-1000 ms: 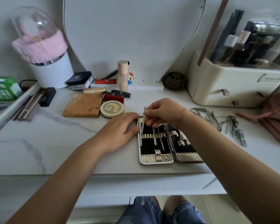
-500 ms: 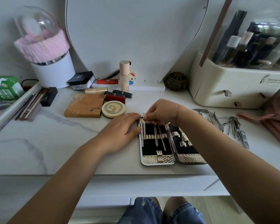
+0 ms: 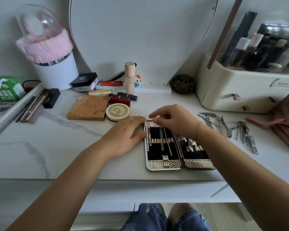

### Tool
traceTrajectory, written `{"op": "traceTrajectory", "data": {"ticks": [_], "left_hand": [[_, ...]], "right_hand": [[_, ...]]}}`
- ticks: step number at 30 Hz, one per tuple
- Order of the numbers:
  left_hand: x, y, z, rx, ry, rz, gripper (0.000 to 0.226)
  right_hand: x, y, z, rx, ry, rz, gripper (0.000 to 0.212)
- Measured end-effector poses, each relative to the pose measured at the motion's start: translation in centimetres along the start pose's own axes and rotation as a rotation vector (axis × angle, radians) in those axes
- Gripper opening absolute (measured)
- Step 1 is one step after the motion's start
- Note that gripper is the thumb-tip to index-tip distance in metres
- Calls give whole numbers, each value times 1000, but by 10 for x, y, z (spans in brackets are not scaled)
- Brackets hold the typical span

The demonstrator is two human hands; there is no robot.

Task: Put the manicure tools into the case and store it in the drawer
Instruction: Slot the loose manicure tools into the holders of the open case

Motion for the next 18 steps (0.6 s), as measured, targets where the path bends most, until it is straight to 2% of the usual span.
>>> {"op": "traceTrajectory", "data": {"ticks": [6,15,18], "left_hand": [[-3,0,-2,-8,11,-5,50],[-8,-1,-4,-6,27,-4,50],[-9,-2,-5,-15,35,8,50]], "right_hand": [[-9,-21,20,99,-220,-109,32],[-8,-32,20,151,-291,-168,33],[-4,-37,20,153,-310,-197,43]]}}
Point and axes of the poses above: each hand's wrist, its own y-axis towards the middle knuckle, its own z-axis out of the palm, x = y × z, the point moved 6 cm from there along y, towards the middle knuckle, and after that the axes turned 1 degree about z, right-handed, at the moved point
